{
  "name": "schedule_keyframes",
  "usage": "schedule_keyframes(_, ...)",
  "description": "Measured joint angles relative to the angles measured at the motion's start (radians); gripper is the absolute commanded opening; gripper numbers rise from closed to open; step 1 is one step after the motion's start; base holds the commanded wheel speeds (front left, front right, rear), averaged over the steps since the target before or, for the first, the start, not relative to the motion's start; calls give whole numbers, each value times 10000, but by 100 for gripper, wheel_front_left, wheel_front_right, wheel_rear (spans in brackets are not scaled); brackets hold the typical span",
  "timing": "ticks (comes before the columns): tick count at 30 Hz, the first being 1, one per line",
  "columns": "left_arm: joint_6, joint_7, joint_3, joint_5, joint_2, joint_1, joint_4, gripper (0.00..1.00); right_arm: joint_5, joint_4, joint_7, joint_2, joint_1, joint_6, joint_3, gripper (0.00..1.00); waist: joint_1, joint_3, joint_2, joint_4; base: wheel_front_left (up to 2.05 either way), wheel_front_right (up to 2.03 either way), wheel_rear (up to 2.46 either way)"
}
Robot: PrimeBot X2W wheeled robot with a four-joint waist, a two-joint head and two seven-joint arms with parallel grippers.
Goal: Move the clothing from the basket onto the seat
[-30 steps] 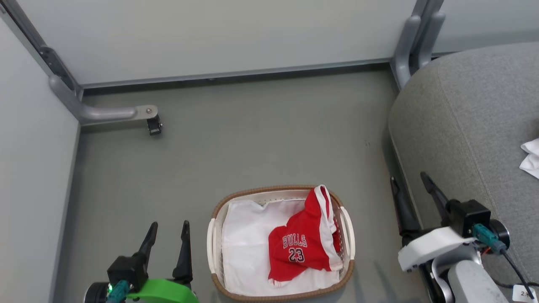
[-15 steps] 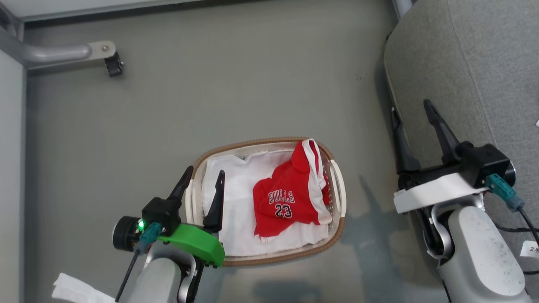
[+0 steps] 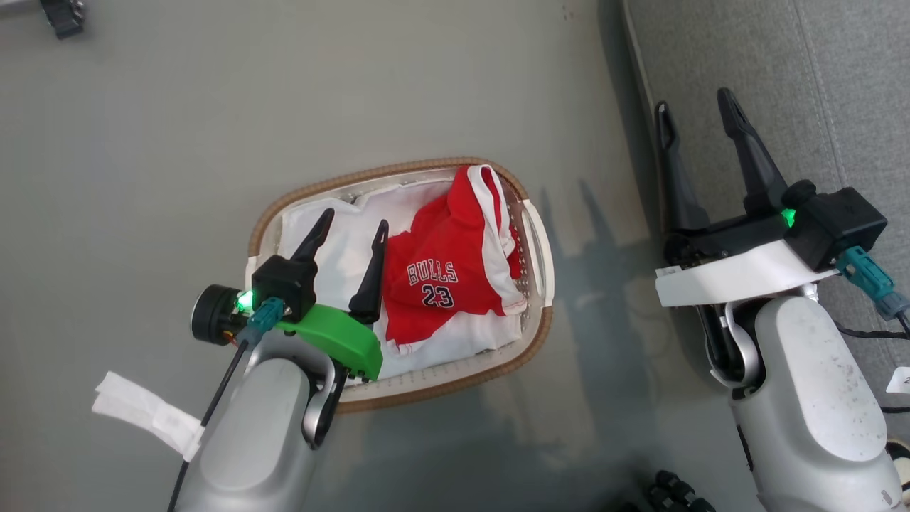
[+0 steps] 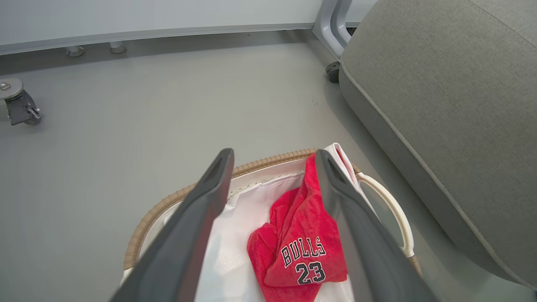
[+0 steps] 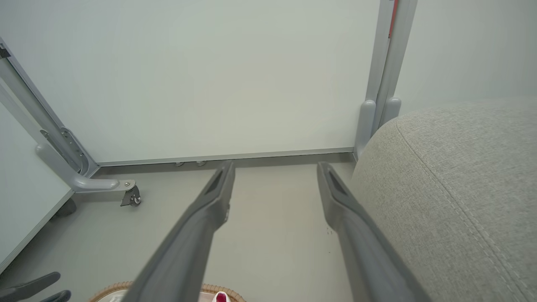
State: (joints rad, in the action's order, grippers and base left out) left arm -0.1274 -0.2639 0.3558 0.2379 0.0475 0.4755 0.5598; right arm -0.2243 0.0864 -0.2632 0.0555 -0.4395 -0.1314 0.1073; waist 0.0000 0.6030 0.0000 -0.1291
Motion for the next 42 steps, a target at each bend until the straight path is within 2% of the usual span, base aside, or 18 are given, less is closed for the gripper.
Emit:
schedule_keyframes(8,-15,-2,673,518,0,1155,934,100,-94,-322,0,-35,-420,0,109,100,0,993,0,-504,0,0,0)
schedule_keyframes(18,-15,-2,2282,1735,-6,2848,2510,100,-458,-523,0,-46,-613,0,351,100,1,1857,0,-1088,0,0,0)
schedule_keyframes(28,-15,52,3858,3221,-6,4287,4125,100,-631,-640,0,-48,-651,0,554,100,1,2284,0,-1534,0,0,0)
schedule_keyframes(42,-15,702,5279,4999,-4,5499,5202,100,-656,-775,0,-50,-650,0,685,100,1,2679,0,-1742,0,0,0)
